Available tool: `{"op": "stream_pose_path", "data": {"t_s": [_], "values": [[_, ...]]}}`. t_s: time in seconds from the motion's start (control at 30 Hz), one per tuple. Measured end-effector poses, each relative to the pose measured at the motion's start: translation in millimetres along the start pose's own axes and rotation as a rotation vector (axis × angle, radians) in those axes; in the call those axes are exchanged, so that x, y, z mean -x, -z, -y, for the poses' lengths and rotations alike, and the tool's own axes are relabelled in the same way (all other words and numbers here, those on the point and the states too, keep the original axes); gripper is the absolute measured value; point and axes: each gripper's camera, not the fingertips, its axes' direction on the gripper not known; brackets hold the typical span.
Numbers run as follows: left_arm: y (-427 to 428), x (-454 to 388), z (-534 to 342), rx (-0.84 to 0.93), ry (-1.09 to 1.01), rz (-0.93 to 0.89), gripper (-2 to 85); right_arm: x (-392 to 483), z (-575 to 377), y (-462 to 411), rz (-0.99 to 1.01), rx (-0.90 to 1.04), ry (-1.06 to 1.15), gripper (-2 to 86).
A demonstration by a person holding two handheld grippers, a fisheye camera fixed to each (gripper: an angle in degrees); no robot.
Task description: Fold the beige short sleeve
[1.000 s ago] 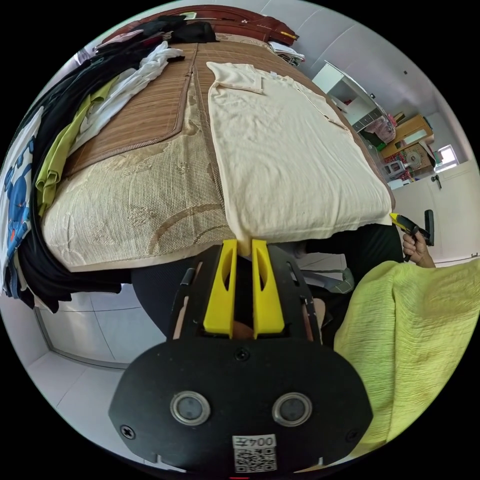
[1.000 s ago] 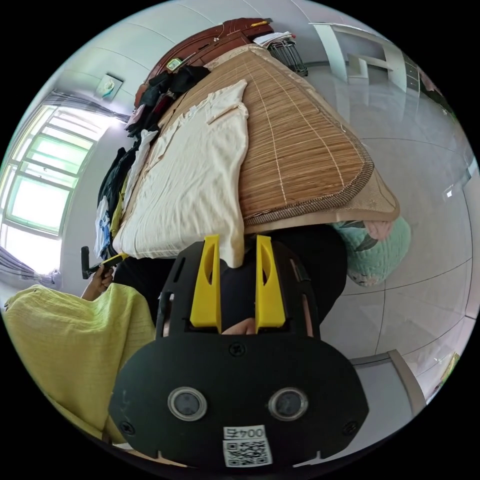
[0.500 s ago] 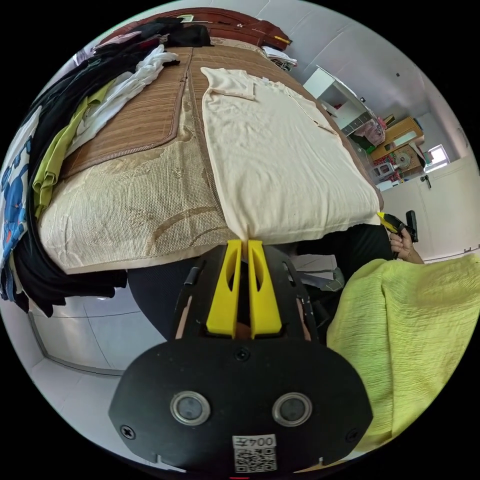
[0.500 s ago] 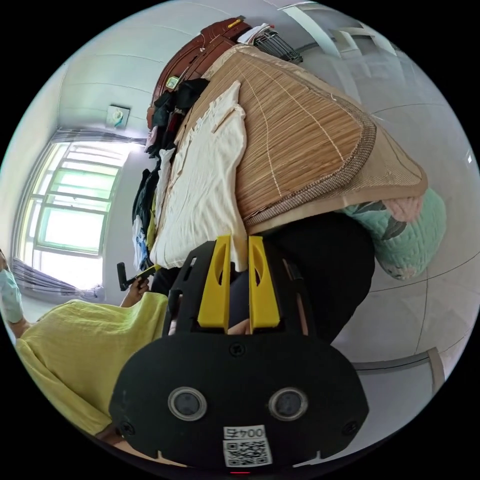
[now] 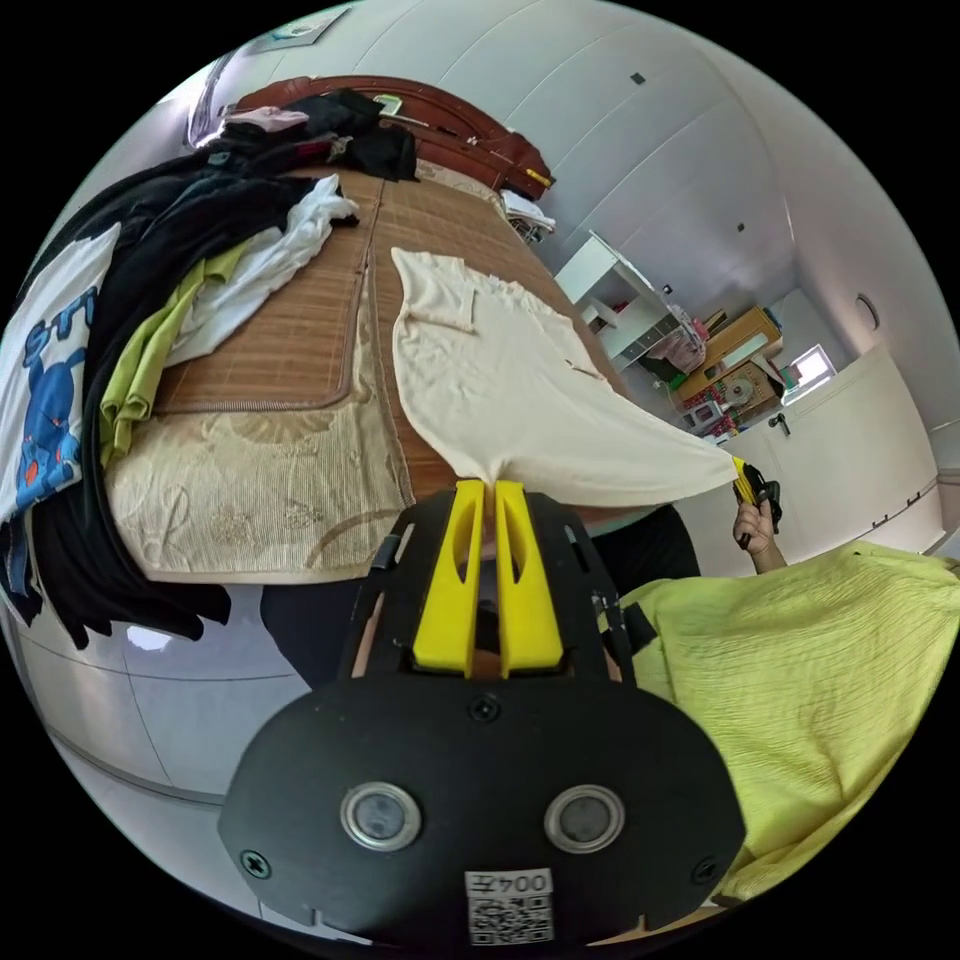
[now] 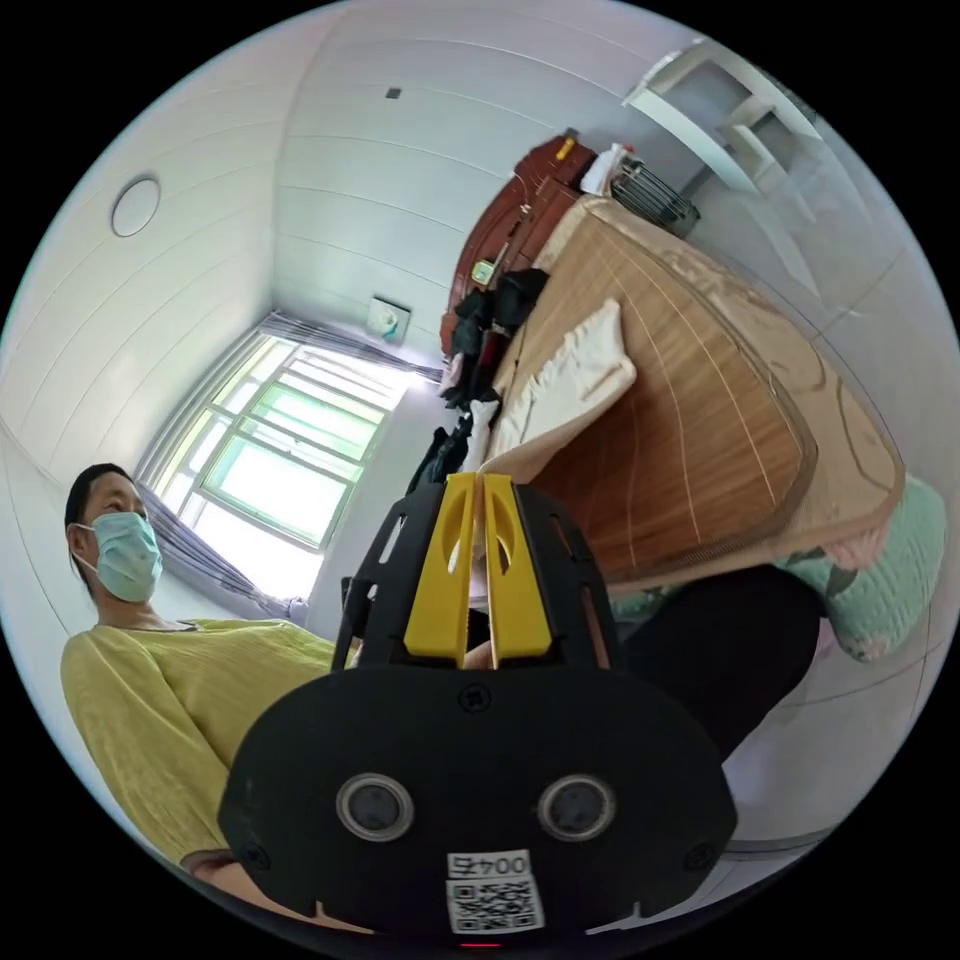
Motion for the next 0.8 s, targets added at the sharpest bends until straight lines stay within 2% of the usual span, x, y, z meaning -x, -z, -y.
{"op": "stream_pose_path", "data": {"t_s": [0.2, 0.37, 0.53, 0.8], "values": [[7, -8, -9, 0.033, -0.045, 0.07, 1.1, 12, -10, 10, -0.036, 0.019, 0.029, 0.2], [10, -13, -37, 0.085, -0.067, 0.08, 1.1, 2, -56, 28, -0.071, 0.061, 0.0, 0.4], [41, -18, -60, 0.086, -0.093, -0.037, 1.0, 6, -103, 65, -0.052, 0.022, 0.006, 0.4], [79, -23, -72, 0.146, -0.155, -0.071, 1.0, 19, -165, 119, 0.036, -0.015, 0.08, 0.3]]}}
